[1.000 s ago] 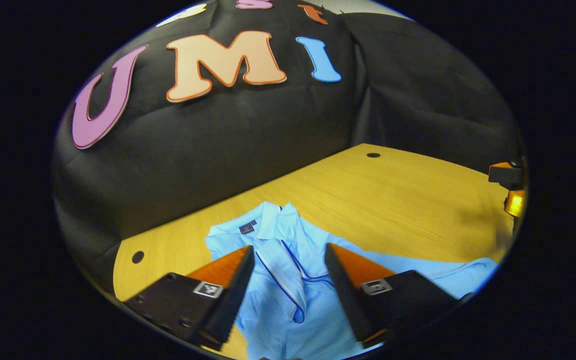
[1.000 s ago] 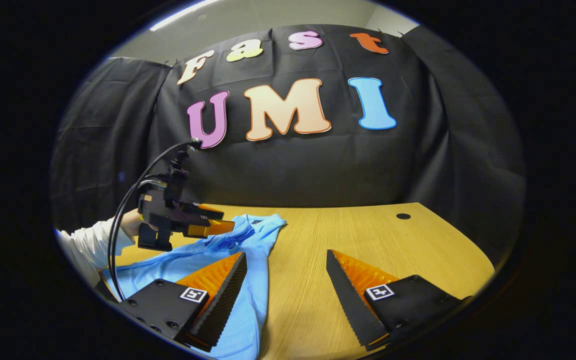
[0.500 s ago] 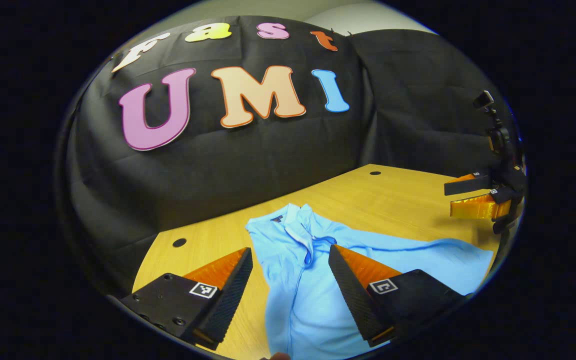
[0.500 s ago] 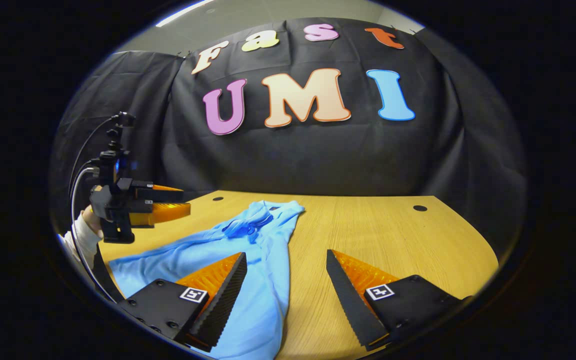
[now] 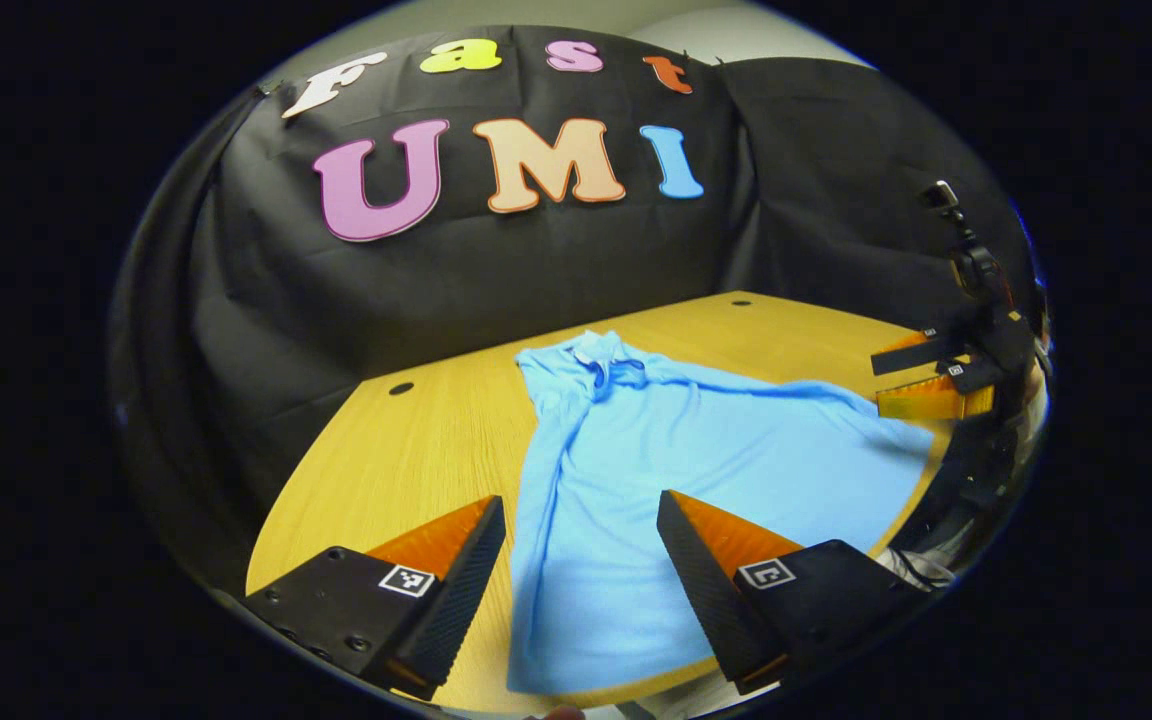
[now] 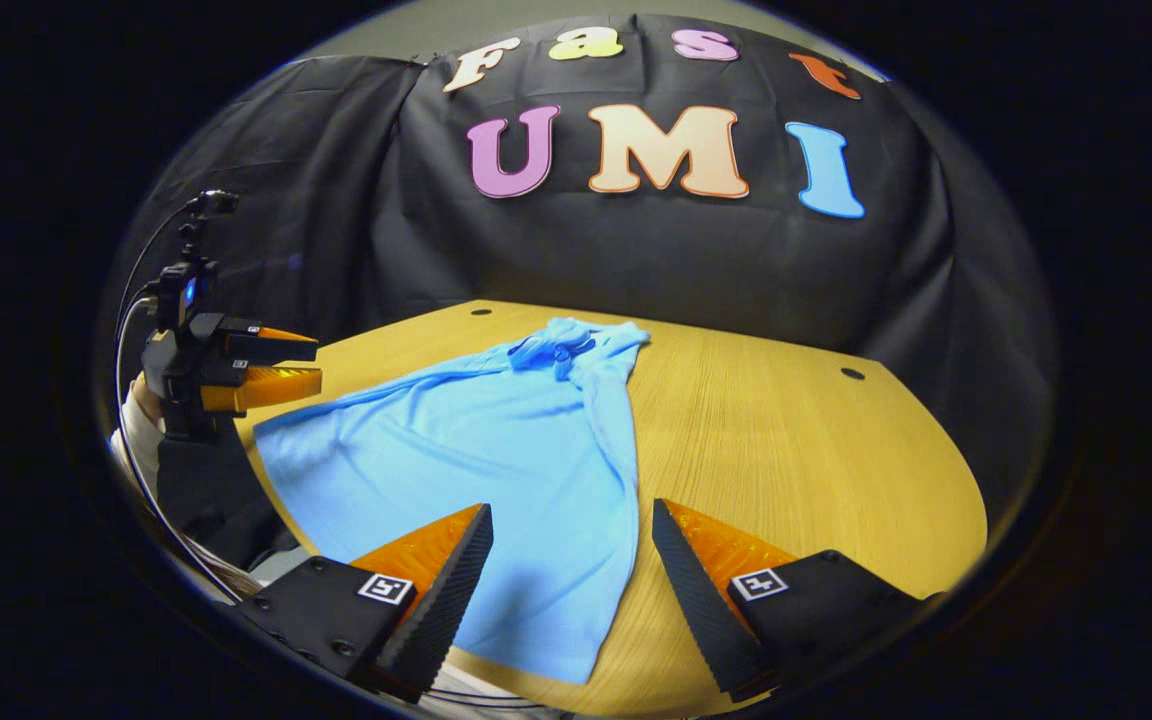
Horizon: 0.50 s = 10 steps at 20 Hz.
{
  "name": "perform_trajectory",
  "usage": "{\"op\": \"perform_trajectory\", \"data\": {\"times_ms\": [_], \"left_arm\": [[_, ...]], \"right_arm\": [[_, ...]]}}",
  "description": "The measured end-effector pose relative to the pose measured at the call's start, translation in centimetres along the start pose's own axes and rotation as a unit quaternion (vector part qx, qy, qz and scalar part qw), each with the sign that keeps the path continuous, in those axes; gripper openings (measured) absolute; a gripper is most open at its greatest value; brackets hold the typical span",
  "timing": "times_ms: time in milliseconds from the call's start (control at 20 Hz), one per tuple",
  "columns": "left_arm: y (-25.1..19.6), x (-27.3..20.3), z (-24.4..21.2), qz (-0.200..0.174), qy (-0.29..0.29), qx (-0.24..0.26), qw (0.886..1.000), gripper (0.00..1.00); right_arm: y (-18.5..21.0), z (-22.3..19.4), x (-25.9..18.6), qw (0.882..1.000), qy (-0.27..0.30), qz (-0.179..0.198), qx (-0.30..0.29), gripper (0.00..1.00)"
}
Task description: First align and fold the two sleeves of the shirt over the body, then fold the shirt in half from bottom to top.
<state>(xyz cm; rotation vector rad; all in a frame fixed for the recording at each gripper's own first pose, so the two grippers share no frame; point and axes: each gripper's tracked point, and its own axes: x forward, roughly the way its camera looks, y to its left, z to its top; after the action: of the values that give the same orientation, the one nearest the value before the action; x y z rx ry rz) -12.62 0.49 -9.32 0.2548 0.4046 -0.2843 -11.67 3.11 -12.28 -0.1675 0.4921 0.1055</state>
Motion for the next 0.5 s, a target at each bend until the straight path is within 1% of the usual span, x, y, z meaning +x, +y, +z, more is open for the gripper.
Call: {"op": "perform_trajectory", "data": {"times_ms": [100,200,300,450,500], "left_arm": [[-0.2,-1.2,-1.8,0.004,0.015,-0.008,1.000,0.94],[-0.4,-1.7,-2.6,0.007,0.018,-0.026,0.999,0.94],[-0.2,-1.8,-4.1,0.007,0.030,-0.043,0.999,0.94],[0.0,-1.8,-5.3,0.012,0.046,-0.052,0.997,0.95],[-0.1,-1.9,-5.6,0.011,0.050,-0.054,0.997,0.93]], "right_arm": [[0.4,-1.5,-0.6,1.000,0.014,-0.001,-0.004,0.99],[1.0,-3.3,-0.9,0.999,0.034,0.002,-0.007,0.99],[1.0,-4.0,-1.0,0.999,0.044,0.000,-0.008,0.99],[0.9,-4.2,-1.0,0.999,0.049,-0.001,-0.003,1.00],[0.9,-4.5,-0.9,0.999,0.052,-0.001,-0.003,1.00]]}}
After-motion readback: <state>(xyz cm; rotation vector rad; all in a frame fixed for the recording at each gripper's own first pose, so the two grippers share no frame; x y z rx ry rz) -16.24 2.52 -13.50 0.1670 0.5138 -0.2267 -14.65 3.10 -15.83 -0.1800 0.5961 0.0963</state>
